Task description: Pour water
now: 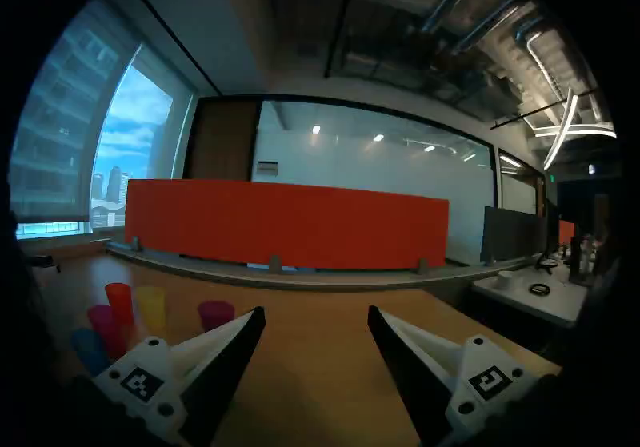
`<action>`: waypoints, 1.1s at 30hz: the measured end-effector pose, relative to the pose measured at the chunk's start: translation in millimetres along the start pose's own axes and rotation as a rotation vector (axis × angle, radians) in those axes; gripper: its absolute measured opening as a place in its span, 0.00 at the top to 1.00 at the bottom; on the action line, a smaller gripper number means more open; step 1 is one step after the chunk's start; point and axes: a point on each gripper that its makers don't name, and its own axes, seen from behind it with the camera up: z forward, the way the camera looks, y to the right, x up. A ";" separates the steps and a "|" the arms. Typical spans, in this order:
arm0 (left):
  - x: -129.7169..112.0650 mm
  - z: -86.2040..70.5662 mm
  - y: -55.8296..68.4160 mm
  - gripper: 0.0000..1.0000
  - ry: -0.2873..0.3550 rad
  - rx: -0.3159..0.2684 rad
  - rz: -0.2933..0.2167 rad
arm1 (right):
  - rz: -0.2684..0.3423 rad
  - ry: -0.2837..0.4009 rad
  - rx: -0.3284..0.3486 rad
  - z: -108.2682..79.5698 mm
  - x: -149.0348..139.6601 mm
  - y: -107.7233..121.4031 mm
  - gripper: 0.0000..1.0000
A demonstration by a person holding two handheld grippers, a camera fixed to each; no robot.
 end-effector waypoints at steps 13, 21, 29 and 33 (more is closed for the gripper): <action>0.1 0.2 -0.5 0.14 0.000 0.000 0.000 | 0.037 0.066 0.019 17.8 -9.3 -6.3 0.00; 0.0 0.3 -0.5 0.14 0.000 0.000 0.000 | 0.052 0.030 0.004 22.1 -39.1 3.2 0.00; -0.3 0.1 -0.2 0.14 0.000 0.000 0.000 | 0.071 0.007 0.017 25.1 -52.1 3.9 0.00; -0.3 0.2 0.2 0.14 0.000 0.000 0.000 | 0.075 -0.005 0.038 26.1 -57.9 -0.1 0.00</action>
